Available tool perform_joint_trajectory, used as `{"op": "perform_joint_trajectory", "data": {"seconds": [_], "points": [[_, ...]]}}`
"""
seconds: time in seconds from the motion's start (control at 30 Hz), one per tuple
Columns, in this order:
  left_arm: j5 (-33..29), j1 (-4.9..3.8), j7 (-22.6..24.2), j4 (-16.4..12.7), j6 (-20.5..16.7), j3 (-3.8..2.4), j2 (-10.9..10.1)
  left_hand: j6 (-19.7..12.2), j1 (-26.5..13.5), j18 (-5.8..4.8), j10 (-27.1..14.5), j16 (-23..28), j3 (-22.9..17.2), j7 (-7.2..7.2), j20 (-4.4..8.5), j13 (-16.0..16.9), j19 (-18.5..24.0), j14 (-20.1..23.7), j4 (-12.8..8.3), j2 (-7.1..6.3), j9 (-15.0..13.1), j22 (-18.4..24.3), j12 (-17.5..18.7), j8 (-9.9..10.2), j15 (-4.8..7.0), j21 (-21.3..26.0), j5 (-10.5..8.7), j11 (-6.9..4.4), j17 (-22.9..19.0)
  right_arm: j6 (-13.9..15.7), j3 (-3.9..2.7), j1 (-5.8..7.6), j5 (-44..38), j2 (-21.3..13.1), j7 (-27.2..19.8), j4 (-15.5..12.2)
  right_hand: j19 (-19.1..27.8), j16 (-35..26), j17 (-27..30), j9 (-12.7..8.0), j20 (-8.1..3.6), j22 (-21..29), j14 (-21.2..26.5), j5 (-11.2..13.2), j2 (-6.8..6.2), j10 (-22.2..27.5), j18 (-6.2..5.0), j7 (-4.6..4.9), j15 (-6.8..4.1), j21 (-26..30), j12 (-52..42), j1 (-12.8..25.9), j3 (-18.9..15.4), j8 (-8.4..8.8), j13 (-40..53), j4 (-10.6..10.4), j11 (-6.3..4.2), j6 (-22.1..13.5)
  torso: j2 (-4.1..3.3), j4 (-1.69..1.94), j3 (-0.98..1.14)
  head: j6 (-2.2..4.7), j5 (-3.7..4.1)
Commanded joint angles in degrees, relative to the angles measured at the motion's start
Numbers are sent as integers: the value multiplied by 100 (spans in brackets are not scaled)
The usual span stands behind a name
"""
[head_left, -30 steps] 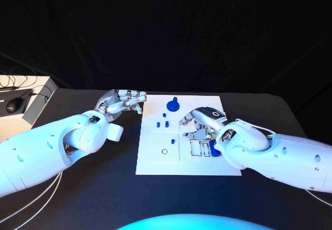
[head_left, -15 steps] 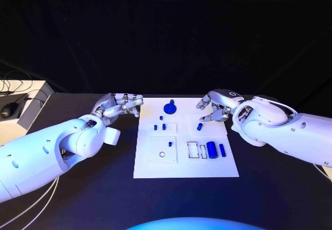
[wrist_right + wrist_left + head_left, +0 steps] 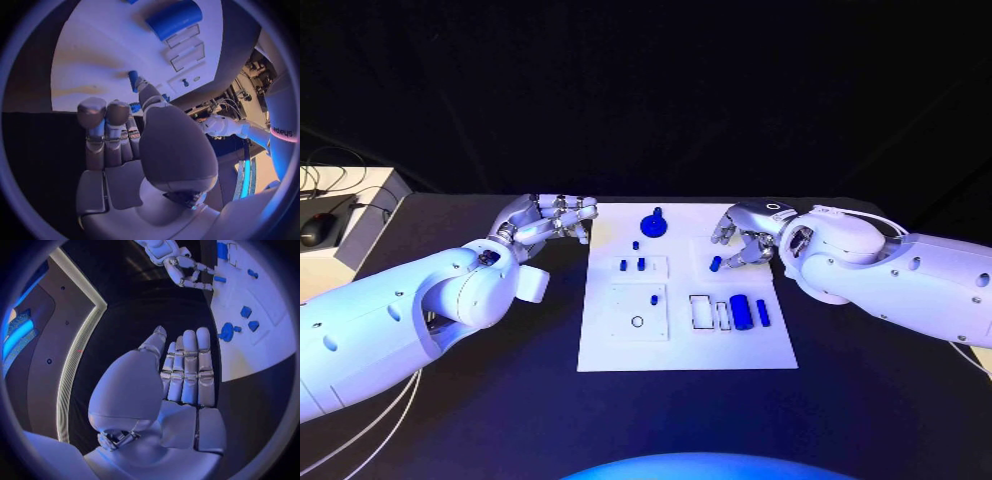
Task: Assemble the parts on the task board
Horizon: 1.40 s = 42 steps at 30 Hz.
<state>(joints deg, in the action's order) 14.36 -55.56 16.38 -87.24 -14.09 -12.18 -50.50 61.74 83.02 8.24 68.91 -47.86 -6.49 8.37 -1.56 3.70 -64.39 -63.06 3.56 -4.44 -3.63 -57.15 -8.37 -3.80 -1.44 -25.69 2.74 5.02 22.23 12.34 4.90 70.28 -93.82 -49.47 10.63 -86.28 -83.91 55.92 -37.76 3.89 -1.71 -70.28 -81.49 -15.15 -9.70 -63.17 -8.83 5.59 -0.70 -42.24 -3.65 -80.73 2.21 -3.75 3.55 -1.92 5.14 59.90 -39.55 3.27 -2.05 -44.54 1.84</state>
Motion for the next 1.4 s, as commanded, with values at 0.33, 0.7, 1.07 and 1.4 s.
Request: {"op": "perform_joint_trajectory", "data": {"seconds": [0.33, 0.7, 1.07, 1.4], "points": [[14, 2, 44, -6, 84, -4, 1, -24, 16, -29, -23, 19, -5, 35, 5, -4, -52, -20, 31, 13, -5, -5, 15, -22, 2, 11, 24, 1, 5, -206, 14, -90, -202, 73, -27, 11, -345, 31, 29, 1, -74, 4, -27, 37, 324, -510, -11, 14, -80, -135, 22, 0, 391, 19, -8, 239, -102, 184, -2, -3, -2, -26, -1], [13, 2, 33, -7, 69, -4, -1, -13, 16, -31, -17, 26, 4, 33, 7, -4, -63, -28, 44, 40, -5, -23, 9, -24, 5, 37, 24, -3, 14, -133, 16, -178, -191, 149, -73, 37, -345, 96, 22, 9, -152, -63, -24, 226, 407, -880, 82, 76, -142, -358, 21, 245, 1571, 9, -5, 500, -193, 626, -1, 2, -1, -45, 8], [13, 2, 20, -9, 53, -4, -6, -14, 20, -31, -17, 27, 0, 33, 9, -4, -67, -29, 46, 45, -5, -26, 8, -23, 6, 39, 23, -4, 15, -181, 22, -231, -218, 213, -26, 117, -345, 121, 13, 8, -159, -95, -18, 226, 488, -897, 94, 81, -145, -402, 22, 340, 1664, 11, -5, 657, -197, 707, 3, -2, 1, -67, 14], [13, 2, 13, -11, 46, -4, -8, -14, 20, -31, -17, 27, 0, 33, 9, -4, -67, -29, 46, 45, -5, -26, 8, -23, 6, 39, 23, -4, 15, -94, 29, -278, -257, 259, 19, 166, -354, 163, -19, 24, -165, -184, -20, 196, 600, -936, 121, 58, -154, -568, 21, 347, 1654, 4, -3, 693, -214, 858, 3, 2, 0, -76, 25]]}}
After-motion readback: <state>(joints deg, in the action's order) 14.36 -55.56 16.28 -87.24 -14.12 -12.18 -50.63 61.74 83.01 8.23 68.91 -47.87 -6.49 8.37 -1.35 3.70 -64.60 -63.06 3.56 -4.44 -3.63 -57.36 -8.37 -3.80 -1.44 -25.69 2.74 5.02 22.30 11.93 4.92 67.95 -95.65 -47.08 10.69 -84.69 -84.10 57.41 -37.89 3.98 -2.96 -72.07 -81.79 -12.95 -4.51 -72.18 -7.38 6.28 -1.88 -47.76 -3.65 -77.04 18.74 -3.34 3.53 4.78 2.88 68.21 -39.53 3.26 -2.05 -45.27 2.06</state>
